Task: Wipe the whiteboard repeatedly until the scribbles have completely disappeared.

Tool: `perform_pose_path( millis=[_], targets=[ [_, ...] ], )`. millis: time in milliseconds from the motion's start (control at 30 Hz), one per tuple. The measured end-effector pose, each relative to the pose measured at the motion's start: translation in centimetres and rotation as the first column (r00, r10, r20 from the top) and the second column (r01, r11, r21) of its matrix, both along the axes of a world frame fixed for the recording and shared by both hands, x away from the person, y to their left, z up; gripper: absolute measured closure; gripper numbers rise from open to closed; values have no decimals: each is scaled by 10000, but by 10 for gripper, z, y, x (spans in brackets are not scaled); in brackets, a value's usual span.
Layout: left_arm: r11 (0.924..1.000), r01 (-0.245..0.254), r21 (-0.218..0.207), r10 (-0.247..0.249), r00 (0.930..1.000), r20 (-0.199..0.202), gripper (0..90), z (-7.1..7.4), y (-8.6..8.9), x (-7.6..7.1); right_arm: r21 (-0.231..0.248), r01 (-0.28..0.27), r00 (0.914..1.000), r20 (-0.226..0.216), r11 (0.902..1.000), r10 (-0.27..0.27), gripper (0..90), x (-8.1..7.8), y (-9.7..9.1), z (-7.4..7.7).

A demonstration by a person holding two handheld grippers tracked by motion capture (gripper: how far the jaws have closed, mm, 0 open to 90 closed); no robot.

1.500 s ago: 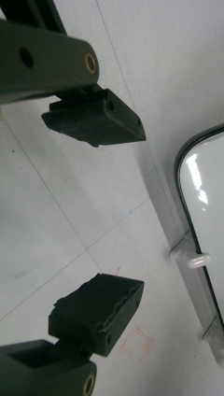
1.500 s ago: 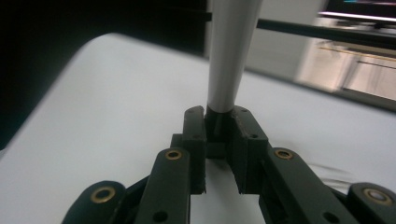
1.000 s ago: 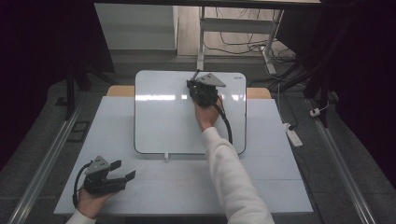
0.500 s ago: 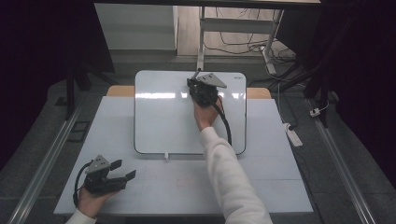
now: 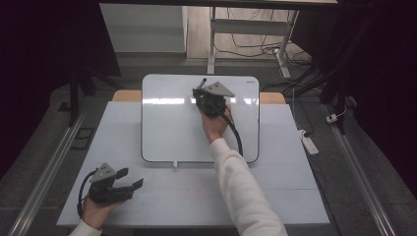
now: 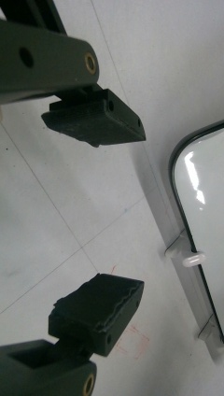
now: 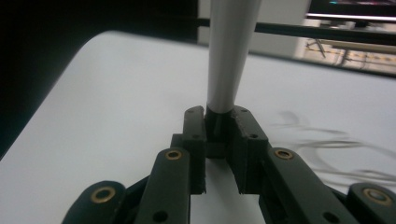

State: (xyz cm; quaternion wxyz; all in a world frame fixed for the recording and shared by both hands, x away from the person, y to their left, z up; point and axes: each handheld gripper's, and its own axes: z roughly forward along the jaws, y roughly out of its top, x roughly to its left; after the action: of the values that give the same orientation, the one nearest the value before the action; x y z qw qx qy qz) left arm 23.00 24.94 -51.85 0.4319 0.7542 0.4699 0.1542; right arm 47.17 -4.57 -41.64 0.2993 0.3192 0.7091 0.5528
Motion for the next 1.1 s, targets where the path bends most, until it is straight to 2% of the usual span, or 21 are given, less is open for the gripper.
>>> perform_pose_path(
  millis=[33, 67, 100, 167, 233, 267, 333, 400, 467, 500, 567, 633, 700, 800, 833, 867, 900, 967, 1033, 1100],
  targets=[
    [10000, 16, 13, -16, 10000, -1, 261, 0, 0, 0, -142, 9, 10000, 87, 9999, -8, 772, -1, 0, 0],
    [10000, 23, 11, -23, 10000, -9, 261, 0, 0, -1, -84, 67, 10000, 57, 9999, -67, 772, 0, -5, 1],
    [10000, -14, -2, 14, 10000, -9, 261, 0, 1, -1, -36, 422, 9991, 83, 9991, -421, 772, 2, -12, 3],
    [10000, -56, -52, 56, 10000, 2, 261, -1, 2, -2, 289, 1063, 9943, 83, 9939, -1066, 772, 8, -31, 8],
    [9999, -88, -79, 88, 10000, -9, 261, -1, 3, -2, 680, 1246, 9922, -72, 9899, -1244, 772, 10, -39, 10],
    [9999, -98, -84, 98, 10000, -4, 261, 0, 3, -2, 670, 1237, 9923, -76, 9901, -1234, 772, 10, -37, 10],
    [10000, -65, -51, 65, 10000, 14, 261, 0, 2, -1, 558, 615, 9981, -131, 9965, -608, 772, 6, -22, 6],
    [10000, -45, -30, 45, 10000, 18, 261, 0, 1, -1, 53, 142, 9999, -3, 9999, -142, 772, 1, -6, 1],
    [10000, -50, -15, 50, 10000, 22, 261, 0, 1, -2, -73, 172, 9998, 68, 9998, -171, 772, 3, -7, 3],
    [10000, -67, -29, 67, 10000, 29, 261, 0, 2, -2, -45, 494, 9987, 144, 9988, -494, 772, 6, -14, 5],
    [9999, -89, -71, 90, 10000, 18, 261, 0, 3, -3, 413, 1080, 9940, 130, 9933, -1086, 772, 15, -32, 12],
    [9999, -112, -70, 112, 9999, 26, 261, 0, 3, -2, 582, 1278, 9918, 11, 9901, -1281, 772, 21, -40, 20],
    [9999, -104, -85, 104, 9999, 10, 261, 0, 3, -2, 475, 1054, 9944, 59, 9933, -1058, 772, 22, -33, 22],
    [10000, -91, -36, 91, 10000, 29, 261, 0, 2, -2, -295, 233, 9996, 151, 9993, -229, 772, 16, -11, 17],
    [9999, -102, -32, 102, 9999, 35, 261, 0, 2, -2, -472, 288, 9993, 249, 9985, -277, 773, 16, -9, 16],
    [9999, -88, -50, 88, 10000, 35, 261, 0, 3, -3, -310, 408, 9989, 242, 9987, -400, 773, 17, -11, 17],
    [9999, -123, -69, 124, 9999, 60, 261, 0, 3, -3, -37, 779, 9968, 206, 9970, -778, 772, 19, -18, 19],
    [9999, -146, -81, 147, 9999, 81, 261, 0, 4, -4, 437, 1418, 9897, 136, 9889, -1425, 772, 24, -32, 22],
    [9999, -128, -105, 129, 9999, 50, 261, 0, 5, -3, 629, 1334, 9910, 16, 9891, -1338, 772, 24, -35, 22],
    [9999, -110, -91, 110, 9999, 42, 261, 0, 5, -2, 319, 700, 9975, 19, 9970, -701, 773, 20, -26, 19]
  ],
)
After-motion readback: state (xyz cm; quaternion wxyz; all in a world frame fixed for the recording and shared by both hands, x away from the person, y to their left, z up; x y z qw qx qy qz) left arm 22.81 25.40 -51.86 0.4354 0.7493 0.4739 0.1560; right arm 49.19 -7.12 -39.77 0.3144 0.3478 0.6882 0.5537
